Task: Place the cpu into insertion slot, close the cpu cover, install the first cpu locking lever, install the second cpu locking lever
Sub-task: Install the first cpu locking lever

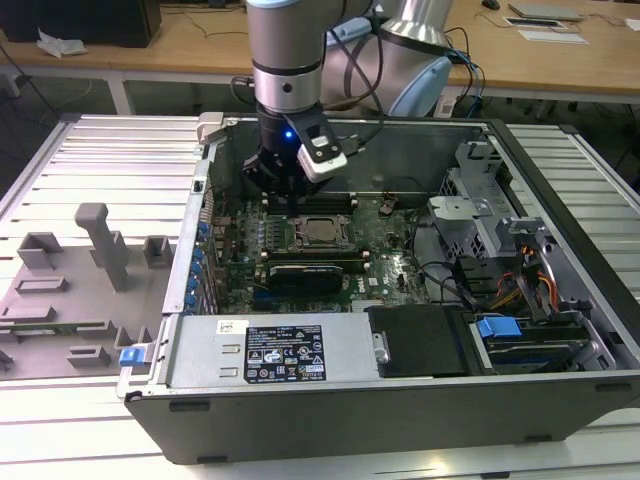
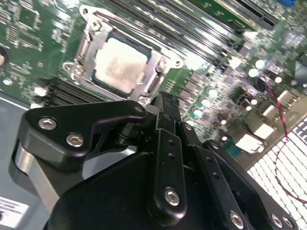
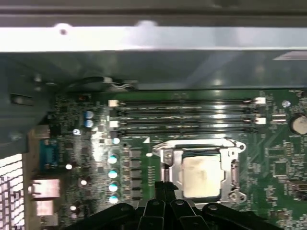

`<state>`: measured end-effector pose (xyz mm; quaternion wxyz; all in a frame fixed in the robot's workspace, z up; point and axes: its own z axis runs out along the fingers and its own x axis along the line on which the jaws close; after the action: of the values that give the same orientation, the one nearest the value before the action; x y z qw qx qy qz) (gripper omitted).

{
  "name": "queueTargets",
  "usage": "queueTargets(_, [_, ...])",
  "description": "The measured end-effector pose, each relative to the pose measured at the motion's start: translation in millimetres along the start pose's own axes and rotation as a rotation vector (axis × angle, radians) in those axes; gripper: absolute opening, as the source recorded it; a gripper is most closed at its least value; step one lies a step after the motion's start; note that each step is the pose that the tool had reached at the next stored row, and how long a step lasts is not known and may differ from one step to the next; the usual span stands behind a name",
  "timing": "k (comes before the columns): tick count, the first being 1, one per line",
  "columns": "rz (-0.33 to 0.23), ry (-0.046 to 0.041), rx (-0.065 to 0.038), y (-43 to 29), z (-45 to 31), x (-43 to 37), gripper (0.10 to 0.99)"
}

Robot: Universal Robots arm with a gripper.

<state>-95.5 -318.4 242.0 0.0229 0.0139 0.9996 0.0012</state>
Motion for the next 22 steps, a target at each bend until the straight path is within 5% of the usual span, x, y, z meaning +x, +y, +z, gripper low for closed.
queueTargets(6, [0.000,-0.0007,-0.001,0.0,-0.6,11.8,0.106])
queueTargets(7, [0.001,-0.0033,-0.015,0.0,-0.6,12.1,0.106])
queueTargets(9, [0.001,-0.0081,-0.020,0.0,-1.9,12.4,0.106])
queueTargets(14, [0.001,-0.0170,-0.021,0.0,-12.9,12.2,0.106])
queueTargets(20, [0.001,-0.0168,-0.021,0.1,-17.0,12.1,0.106])
queueTargets(22, [-0.004,-0.0082,-0.027,0.1,-17.0,12.1,0.106])
